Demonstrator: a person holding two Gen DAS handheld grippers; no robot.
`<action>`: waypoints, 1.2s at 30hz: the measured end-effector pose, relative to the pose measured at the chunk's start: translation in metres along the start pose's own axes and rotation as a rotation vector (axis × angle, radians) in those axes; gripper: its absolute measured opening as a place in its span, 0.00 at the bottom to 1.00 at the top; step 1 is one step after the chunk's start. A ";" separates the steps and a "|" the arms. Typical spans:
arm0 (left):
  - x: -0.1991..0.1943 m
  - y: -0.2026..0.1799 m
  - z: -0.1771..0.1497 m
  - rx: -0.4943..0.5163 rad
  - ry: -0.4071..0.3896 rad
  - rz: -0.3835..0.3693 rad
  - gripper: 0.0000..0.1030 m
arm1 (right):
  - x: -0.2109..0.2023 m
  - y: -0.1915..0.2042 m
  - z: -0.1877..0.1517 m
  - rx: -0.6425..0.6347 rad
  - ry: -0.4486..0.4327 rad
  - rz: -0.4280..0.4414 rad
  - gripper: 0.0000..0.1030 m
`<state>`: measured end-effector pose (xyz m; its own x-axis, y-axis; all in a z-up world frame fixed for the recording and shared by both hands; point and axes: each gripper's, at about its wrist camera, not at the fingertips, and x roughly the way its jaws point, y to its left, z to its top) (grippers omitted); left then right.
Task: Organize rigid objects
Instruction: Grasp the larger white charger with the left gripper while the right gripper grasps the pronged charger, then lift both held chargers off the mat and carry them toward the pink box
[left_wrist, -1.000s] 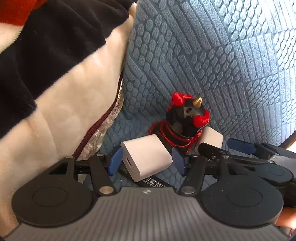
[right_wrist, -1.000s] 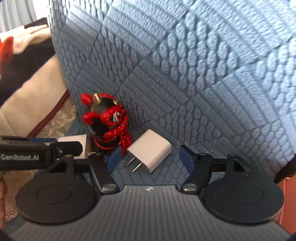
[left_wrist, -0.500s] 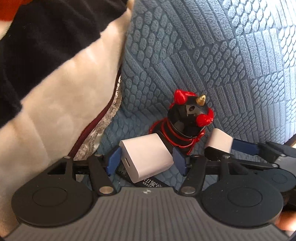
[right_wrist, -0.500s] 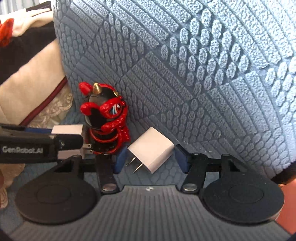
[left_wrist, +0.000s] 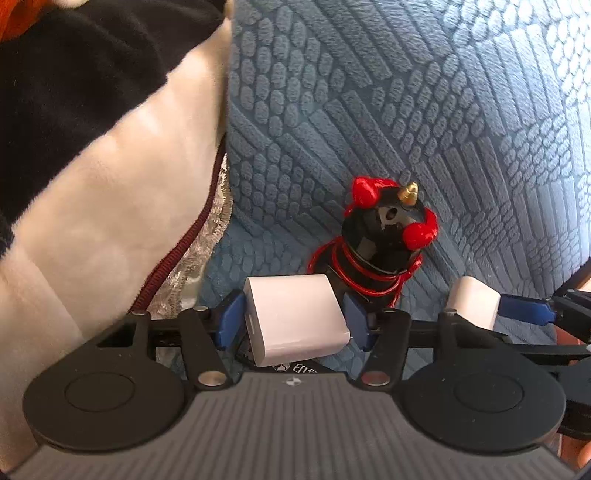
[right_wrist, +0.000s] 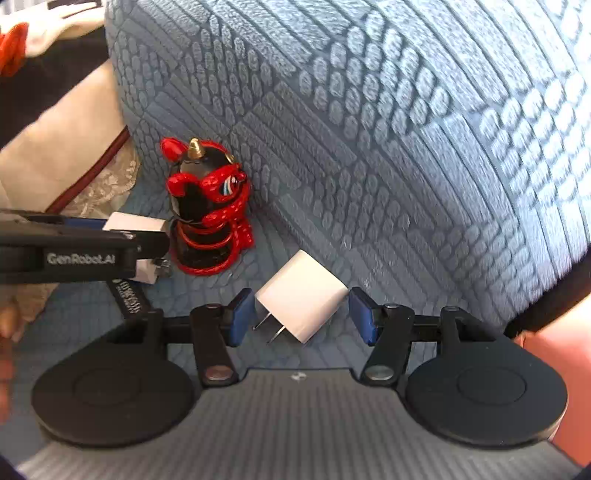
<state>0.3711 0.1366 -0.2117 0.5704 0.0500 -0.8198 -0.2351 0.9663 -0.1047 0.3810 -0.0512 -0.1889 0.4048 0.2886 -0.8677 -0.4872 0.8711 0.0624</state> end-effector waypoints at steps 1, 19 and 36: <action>-0.001 -0.001 0.000 0.006 0.000 0.000 0.61 | -0.004 -0.003 -0.003 0.012 0.007 0.004 0.58; -0.043 -0.026 -0.030 0.009 0.029 -0.182 0.57 | -0.048 -0.030 -0.034 0.194 0.020 -0.013 0.27; -0.051 -0.023 -0.035 0.017 0.027 -0.196 0.55 | -0.011 -0.005 -0.019 0.175 0.064 -0.067 0.51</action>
<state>0.3198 0.1032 -0.1878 0.5828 -0.1465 -0.7993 -0.1079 0.9609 -0.2548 0.3639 -0.0661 -0.1895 0.3790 0.2061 -0.9021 -0.3165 0.9449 0.0829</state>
